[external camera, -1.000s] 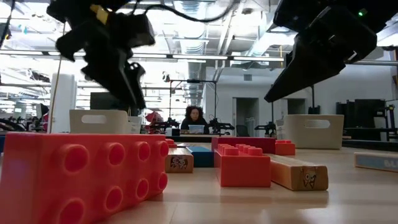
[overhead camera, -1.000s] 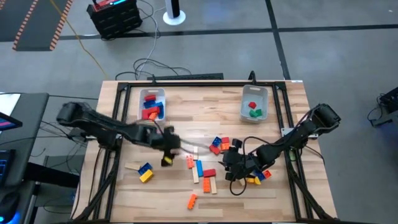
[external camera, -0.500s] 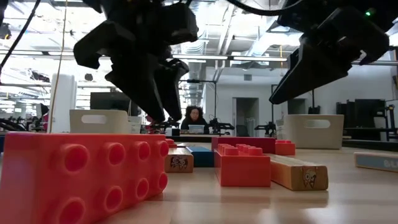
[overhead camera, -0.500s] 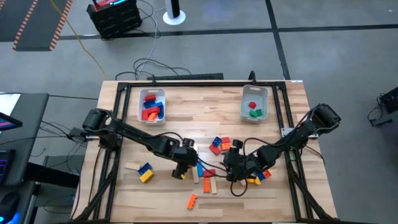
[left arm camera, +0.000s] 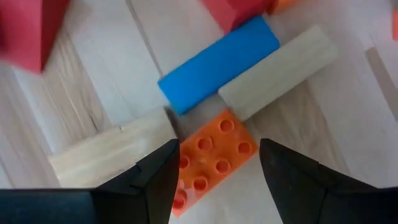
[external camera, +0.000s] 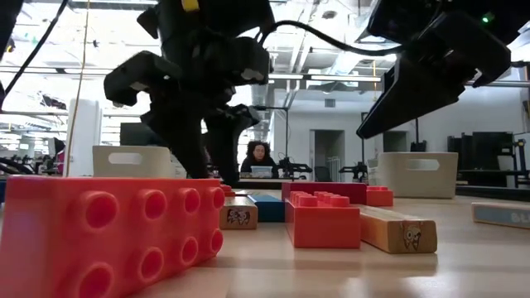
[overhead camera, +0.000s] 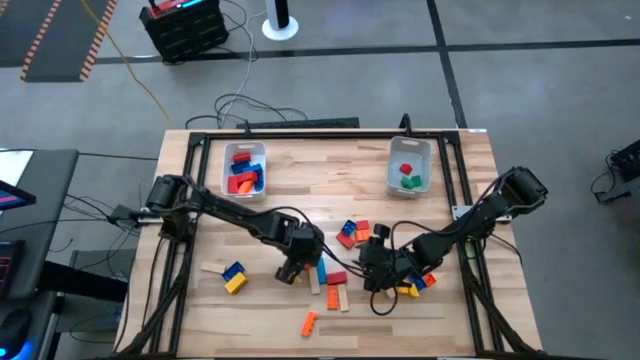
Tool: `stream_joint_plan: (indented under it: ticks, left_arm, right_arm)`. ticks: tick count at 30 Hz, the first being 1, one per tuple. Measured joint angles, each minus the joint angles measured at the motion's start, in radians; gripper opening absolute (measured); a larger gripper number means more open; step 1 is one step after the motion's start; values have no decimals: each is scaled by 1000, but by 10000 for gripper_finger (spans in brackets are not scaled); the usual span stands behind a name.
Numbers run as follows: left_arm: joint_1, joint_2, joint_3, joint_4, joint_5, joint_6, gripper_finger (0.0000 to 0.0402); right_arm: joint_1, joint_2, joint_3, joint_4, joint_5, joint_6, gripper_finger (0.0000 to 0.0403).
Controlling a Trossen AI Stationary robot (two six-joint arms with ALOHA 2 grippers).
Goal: Sort blocks by size
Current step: Put the large orange game piece into the white bin
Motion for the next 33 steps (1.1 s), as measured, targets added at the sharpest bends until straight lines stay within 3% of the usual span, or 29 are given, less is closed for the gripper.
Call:
stream_joint_plan:
  ticks: [6,21,33]
  left_arm:
    - [26,0,1,-134,11,-63,217]
    - [11,-62,-1,-263,-40,-95,217]
    - [-22,-49,-59,-212,-114,-69,217]
  right_arm:
    - [0,0,0,-2,0,0,214]
    - [0,0,0,-1,0,0,214]
    - [0,0,0,3,0,1,214]
